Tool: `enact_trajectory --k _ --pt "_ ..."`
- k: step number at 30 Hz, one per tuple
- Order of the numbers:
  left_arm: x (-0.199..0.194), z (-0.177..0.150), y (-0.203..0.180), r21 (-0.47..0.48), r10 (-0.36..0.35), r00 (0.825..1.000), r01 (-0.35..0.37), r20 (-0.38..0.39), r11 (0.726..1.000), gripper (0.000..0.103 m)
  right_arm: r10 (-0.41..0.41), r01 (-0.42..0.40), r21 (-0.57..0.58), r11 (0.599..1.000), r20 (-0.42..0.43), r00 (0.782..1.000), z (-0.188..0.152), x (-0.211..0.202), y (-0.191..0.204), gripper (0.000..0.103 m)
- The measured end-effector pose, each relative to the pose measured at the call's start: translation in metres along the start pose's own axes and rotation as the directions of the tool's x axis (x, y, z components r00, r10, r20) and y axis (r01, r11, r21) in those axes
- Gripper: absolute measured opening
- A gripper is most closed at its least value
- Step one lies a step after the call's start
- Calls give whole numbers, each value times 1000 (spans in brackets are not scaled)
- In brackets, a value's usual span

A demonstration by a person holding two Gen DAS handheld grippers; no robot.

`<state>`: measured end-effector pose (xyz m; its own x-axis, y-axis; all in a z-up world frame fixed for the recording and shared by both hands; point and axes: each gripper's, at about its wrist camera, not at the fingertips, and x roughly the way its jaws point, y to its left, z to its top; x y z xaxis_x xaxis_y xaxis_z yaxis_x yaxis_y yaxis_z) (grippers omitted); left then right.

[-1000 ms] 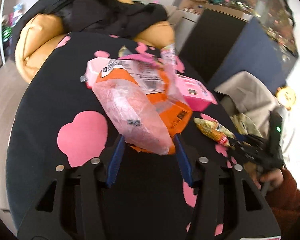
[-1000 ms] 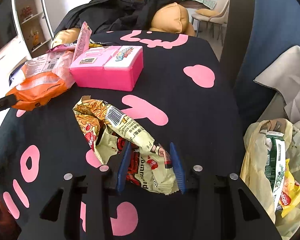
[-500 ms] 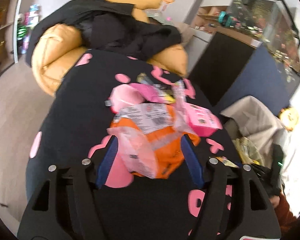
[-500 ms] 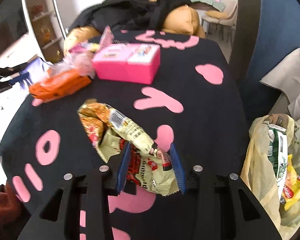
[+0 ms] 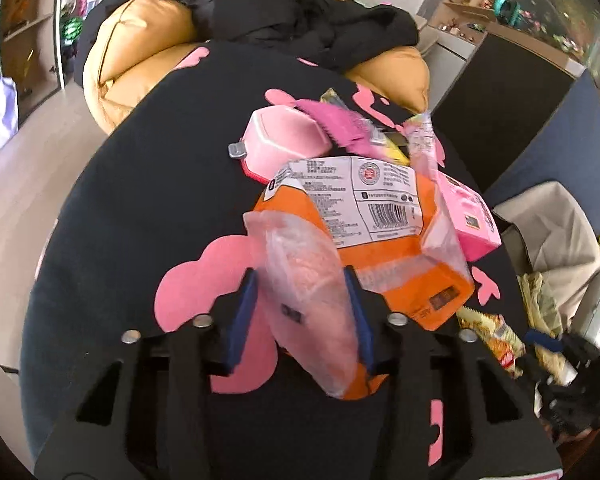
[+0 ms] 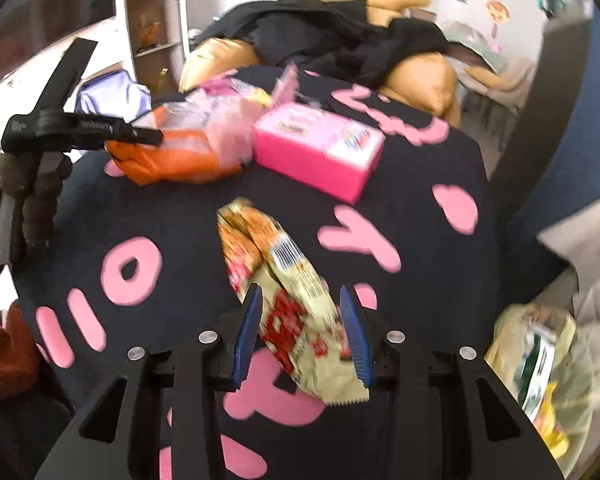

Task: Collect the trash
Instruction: 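Grasp the crumpled gold snack wrapper with the right gripper while the left grasps the orange bag, then lift the gold wrapper with the right gripper while the left lifts the orange bag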

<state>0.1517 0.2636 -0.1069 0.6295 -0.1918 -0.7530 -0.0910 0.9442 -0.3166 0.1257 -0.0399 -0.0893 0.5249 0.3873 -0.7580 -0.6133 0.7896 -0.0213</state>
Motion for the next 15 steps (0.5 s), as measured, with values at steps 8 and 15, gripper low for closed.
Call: enact_trajectory --k 8,15 --pt "-33 -25 -10 166 -42 998 49 -44 985 29 95 -100 -57 993 -86 992 26 27 -2 39" --pt "-31 -33 -6 139 -67 996 76 -67 987 40 190 -188 34 982 -85 978 32 44 -14 39"
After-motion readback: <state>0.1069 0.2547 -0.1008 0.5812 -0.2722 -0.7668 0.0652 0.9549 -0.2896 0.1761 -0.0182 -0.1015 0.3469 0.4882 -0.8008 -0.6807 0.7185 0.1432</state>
